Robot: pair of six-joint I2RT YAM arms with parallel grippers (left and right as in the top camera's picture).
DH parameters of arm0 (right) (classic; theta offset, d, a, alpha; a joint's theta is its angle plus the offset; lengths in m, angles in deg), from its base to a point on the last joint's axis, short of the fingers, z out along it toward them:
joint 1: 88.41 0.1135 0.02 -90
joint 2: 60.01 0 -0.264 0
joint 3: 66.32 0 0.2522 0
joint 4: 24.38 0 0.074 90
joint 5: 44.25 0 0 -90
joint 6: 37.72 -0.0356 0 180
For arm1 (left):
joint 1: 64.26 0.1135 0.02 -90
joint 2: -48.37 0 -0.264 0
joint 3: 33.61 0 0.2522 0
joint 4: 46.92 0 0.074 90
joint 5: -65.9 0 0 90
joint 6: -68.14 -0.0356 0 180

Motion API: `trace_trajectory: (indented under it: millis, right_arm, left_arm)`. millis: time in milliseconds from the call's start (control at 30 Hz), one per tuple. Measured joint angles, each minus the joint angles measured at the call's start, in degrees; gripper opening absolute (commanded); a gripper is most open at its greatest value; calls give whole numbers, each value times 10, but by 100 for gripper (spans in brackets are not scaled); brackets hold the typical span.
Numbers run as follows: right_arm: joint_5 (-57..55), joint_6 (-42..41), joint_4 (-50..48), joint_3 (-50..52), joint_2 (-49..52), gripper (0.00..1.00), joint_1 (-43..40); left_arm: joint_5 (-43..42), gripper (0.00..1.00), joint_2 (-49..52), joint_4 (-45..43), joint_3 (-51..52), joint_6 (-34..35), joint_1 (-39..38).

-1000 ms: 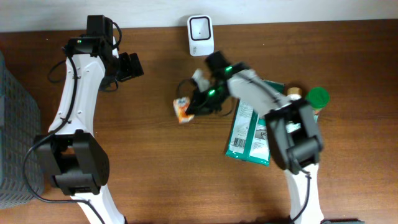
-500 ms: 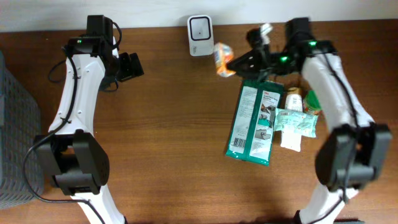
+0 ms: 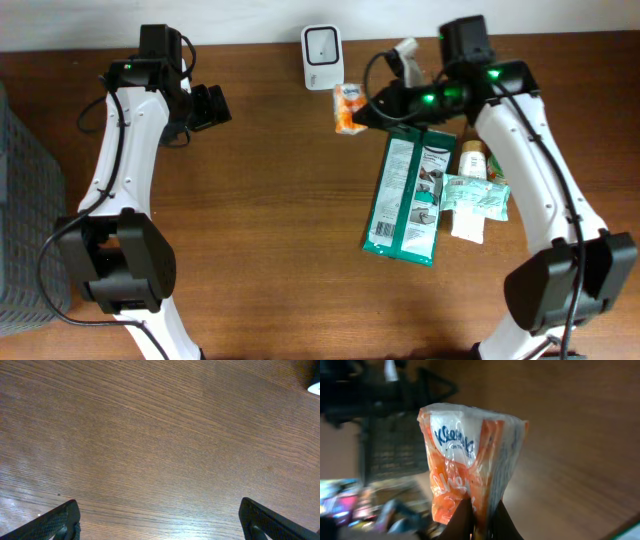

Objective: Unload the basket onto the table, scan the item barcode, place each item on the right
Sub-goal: 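Hold the Kleenex pack up to the scanner with the right gripper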

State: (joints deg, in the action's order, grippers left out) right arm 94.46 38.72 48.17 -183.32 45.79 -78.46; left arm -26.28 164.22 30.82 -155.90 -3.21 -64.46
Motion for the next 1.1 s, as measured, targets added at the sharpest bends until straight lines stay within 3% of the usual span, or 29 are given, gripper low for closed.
trace_trajectory:
  millis: [100, 167, 267, 367, 433, 633, 1100]
  right_arm:
    - [-144, 13, 90, -170, 59, 4, 31]
    - [-254, 45, 92, -301, 122, 4, 51]
    - [-441, 122, 10, -347, 192, 4, 96]
    - [-648, 233, -136, -346, 280, 4, 141]
    - [-723, 293, -212, -346, 317, 4, 151]
    - [-789, 416, -308, -346, 407, 4, 144]
    - [-746, 430, -279, -346, 418, 4, 150]
  left_arm:
    - [0, 99, 0, -1, 0, 0, 0]
    - [0, 99, 0, -1, 0, 0, 0]
    - [0, 99, 0, -2, 0, 0, 0]
    - [0, 99, 0, -1, 0, 0, 0]
    - [0, 99, 0, -2, 1, 0, 0]
    - [0, 99, 0, -2, 1, 0, 0]
    - [0, 99, 0, -2, 1, 0, 0]
